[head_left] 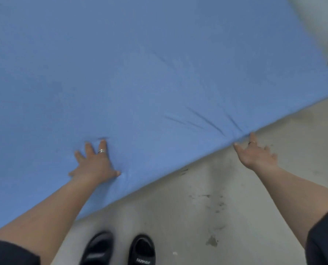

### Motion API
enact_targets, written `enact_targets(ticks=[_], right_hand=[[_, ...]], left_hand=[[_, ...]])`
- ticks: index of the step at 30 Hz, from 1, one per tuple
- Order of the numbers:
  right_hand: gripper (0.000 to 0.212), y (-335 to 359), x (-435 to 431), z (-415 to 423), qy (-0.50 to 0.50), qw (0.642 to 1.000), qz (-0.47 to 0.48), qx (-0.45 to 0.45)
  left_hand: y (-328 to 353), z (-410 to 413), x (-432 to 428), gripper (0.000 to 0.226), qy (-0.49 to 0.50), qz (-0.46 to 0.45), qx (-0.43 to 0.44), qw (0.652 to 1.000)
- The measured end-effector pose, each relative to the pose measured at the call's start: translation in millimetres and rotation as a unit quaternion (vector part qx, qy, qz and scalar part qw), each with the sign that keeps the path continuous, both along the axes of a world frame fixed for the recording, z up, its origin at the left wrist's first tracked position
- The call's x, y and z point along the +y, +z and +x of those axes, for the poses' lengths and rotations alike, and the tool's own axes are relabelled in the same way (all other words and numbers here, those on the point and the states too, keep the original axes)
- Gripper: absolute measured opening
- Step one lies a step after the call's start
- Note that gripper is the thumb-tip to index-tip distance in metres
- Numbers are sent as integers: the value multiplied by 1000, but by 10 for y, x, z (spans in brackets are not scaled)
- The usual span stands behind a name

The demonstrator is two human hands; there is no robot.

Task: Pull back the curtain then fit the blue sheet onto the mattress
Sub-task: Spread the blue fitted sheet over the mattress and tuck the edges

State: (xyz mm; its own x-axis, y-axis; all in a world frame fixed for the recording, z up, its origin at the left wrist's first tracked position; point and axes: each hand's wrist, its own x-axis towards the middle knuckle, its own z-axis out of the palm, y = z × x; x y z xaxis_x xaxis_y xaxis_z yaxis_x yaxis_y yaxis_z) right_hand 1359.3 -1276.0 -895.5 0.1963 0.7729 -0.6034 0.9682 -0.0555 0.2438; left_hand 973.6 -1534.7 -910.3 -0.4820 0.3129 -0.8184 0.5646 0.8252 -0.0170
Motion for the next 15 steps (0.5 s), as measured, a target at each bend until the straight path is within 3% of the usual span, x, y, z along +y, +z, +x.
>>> enact_targets(ticks=[3, 5, 8, 11, 15], right_hand=[[52, 225, 141, -89, 27, 990, 135, 31], [54, 288, 344, -307, 70, 976, 186, 93], [70, 97, 607, -791, 123, 964, 176, 159], [71, -243, 791, -1378, 182, 938, 175, 237], [73, -709, 1019, -1280, 209, 945, 131, 215]], left_hand=[[177, -43, 354, 86, -63, -109, 17, 992], [222, -26, 867, 56, -144, -101, 51, 983], [119, 243, 1817, 29, -207, 119, 98, 966], [-26, 706, 2781, 37, -244, 344, 95, 902], [-259, 1300, 3565, 50, -261, 412, 56, 871]])
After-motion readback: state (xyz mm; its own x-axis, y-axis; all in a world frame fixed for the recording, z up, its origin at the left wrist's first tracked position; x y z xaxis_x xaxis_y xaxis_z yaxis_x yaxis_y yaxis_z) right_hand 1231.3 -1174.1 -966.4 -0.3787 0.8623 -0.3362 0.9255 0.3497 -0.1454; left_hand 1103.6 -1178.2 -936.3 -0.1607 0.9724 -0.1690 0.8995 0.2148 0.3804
